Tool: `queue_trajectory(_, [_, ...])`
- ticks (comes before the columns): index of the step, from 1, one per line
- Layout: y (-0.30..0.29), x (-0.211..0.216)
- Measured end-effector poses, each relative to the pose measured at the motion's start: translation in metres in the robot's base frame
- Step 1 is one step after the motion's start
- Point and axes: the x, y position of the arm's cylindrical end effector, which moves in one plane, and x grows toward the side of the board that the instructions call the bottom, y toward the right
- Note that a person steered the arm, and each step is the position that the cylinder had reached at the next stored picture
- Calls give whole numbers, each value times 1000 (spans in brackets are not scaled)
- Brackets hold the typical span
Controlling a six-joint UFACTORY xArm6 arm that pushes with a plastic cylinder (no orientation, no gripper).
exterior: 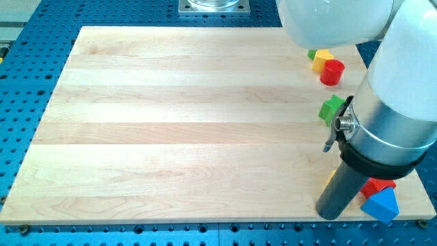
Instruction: Separate the yellow hexagon from the red star
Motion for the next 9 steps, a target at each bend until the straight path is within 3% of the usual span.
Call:
queue_trajectory(4, [46,-4])
queue_trajectory(5, [59,-24])
queue_trajectory(7, [57,-29])
queue_trajectory(9, [27,-63])
